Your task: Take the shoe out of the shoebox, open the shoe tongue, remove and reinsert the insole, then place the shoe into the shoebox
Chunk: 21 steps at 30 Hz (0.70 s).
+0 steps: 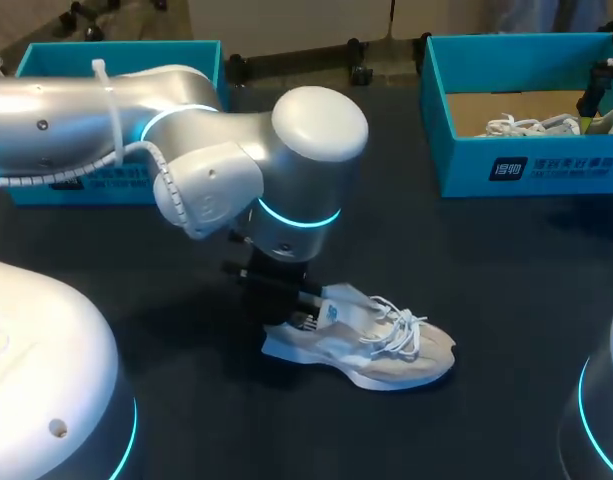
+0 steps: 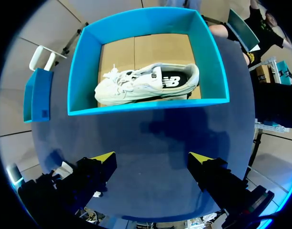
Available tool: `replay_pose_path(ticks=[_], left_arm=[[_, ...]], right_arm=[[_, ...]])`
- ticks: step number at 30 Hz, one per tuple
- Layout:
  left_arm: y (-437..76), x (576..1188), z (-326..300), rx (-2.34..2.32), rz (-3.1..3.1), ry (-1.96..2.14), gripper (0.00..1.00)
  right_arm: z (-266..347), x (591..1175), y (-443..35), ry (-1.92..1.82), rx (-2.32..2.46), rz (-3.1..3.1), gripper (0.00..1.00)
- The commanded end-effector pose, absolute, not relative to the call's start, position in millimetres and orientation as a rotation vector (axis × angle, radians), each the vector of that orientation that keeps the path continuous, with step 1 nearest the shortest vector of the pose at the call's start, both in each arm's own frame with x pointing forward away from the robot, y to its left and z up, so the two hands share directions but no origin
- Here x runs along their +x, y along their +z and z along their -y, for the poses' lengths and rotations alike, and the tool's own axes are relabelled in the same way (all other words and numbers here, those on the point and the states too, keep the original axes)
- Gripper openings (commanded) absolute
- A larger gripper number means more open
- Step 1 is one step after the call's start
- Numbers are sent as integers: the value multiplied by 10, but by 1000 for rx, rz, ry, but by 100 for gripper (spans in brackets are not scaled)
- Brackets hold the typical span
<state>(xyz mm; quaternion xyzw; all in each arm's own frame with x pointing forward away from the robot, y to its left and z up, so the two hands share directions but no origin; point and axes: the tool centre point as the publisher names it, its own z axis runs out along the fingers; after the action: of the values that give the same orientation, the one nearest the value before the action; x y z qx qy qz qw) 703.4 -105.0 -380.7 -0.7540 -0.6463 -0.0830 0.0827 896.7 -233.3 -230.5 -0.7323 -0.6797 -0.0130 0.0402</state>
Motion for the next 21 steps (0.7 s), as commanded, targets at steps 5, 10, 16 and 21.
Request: replay_pose_path(ticks=[5,10,16,21], left_arm=[[-3916,6998,1160,-2252,1928,-286,46],[-3929,6975,1151,-2259,1928,-284,100],[-3743,6931,1110,-2286,1942,-269,100],[-3562,6946,1073,-2276,1963,-207,100]], right_arm=[[2334,8960,-2307,-43,-2244,2083,100],[2334,8960,-2307,-43,-2244,2083,100],[2334,8960,-2307,-43,-2244,2083,100],[2334,8960,-2307,-43,-2244,2083,100]])
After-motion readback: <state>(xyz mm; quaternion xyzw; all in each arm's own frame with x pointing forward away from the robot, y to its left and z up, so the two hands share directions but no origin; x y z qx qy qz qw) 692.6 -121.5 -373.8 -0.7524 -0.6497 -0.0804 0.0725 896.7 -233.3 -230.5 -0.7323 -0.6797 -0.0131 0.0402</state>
